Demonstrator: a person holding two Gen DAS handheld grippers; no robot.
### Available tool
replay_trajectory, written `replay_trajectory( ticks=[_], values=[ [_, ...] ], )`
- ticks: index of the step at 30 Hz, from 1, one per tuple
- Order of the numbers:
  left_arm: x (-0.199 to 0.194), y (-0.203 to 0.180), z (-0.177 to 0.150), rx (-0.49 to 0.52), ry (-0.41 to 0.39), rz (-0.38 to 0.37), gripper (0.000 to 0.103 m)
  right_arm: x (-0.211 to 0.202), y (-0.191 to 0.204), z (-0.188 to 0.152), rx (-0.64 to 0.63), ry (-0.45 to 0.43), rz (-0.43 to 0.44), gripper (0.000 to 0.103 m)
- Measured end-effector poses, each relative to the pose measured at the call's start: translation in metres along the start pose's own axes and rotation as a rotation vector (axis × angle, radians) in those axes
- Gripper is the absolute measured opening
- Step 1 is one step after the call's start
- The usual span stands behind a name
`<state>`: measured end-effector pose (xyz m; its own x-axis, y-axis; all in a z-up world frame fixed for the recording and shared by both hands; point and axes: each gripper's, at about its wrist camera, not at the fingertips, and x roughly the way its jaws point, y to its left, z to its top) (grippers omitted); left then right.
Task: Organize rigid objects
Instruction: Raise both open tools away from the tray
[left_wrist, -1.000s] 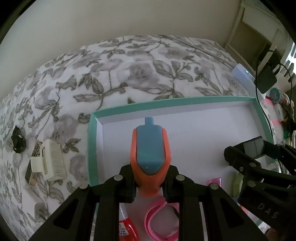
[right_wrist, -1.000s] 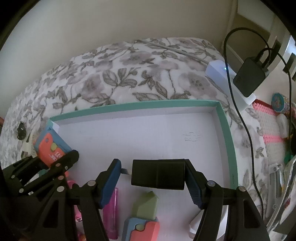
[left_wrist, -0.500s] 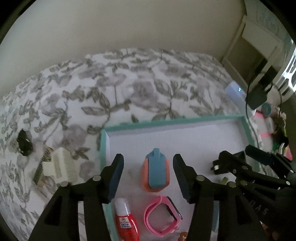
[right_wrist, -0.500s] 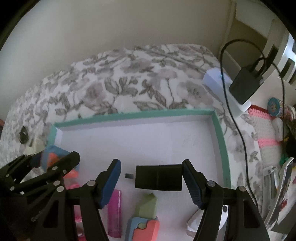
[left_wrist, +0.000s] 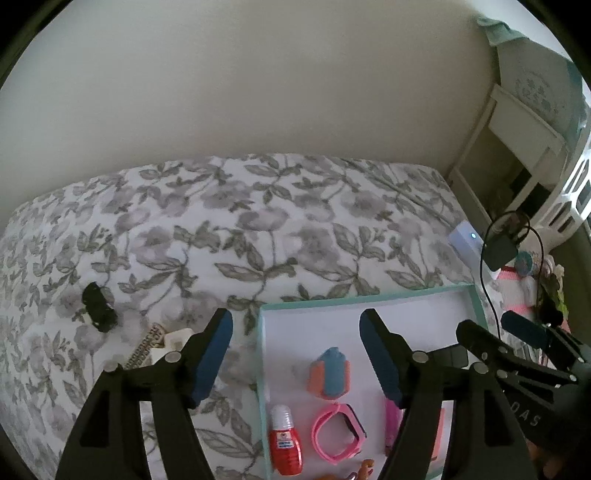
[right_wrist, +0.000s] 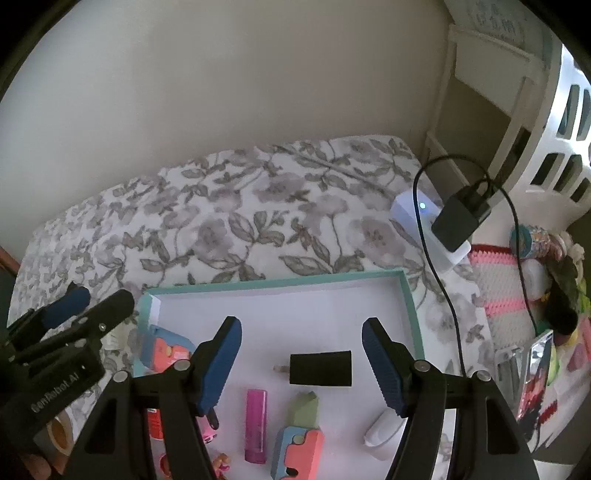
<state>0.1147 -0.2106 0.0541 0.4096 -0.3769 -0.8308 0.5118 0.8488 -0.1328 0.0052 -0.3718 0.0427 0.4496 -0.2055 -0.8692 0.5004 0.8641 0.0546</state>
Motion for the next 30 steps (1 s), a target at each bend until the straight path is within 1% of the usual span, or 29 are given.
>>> replay_trajectory(
  ticks=[4, 5, 6, 7, 8, 12, 13, 14, 16, 20, 30],
  values=[
    [0.001, 0.009, 0.0, -0.016, 0.002, 0.035, 0.073, 0.007, 0.003, -0.002, -0.007, 0.025, -0.001, 0.073],
    [0.002, 0.012, 0.0, -0.021, 0.004, 0.047, 0.076, 0.009, 0.003, -0.003, -0.007, 0.03, -0.002, 0.073],
    [0.002, 0.014, 0.0, -0.026, 0.006, 0.055, 0.08, 0.01, 0.002, -0.003, -0.006, 0.032, -0.003, 0.073],
    [0.002, 0.016, 0.0, -0.029, 0.005, 0.059, 0.09, 0.011, 0.002, -0.004, -0.002, 0.034, -0.004, 0.075],
    [0.002, 0.019, 0.0, -0.035, 0.001, 0.064, 0.092, 0.011, 0.001, -0.003, 0.001, 0.035, -0.004, 0.079],
    [-0.002, 0.025, 0.001, -0.042, -0.021, 0.083, 0.092, 0.01, -0.001, -0.003, 0.009, 0.027, -0.003, 0.082],
    [-0.003, 0.027, 0.001, -0.042, -0.031, 0.091, 0.093, 0.01, -0.001, -0.003, 0.01, 0.025, -0.002, 0.088],
    [-0.004, 0.028, 0.001, -0.04, -0.04, 0.104, 0.093, 0.01, -0.001, -0.003, 0.011, 0.021, -0.001, 0.096],
    [-0.005, 0.032, 0.001, -0.041, -0.045, 0.121, 0.094, 0.009, -0.001, -0.003, 0.011, 0.014, 0.001, 0.103],
    [-0.007, 0.039, 0.002, -0.057, -0.049, 0.121, 0.094, 0.006, 0.002, -0.002, -0.001, -0.004, 0.004, 0.103],
    [-0.019, 0.054, 0.005, -0.064, -0.075, 0.108, 0.094, 0.005, 0.007, -0.001, -0.016, -0.008, 0.019, 0.103]
  ],
)
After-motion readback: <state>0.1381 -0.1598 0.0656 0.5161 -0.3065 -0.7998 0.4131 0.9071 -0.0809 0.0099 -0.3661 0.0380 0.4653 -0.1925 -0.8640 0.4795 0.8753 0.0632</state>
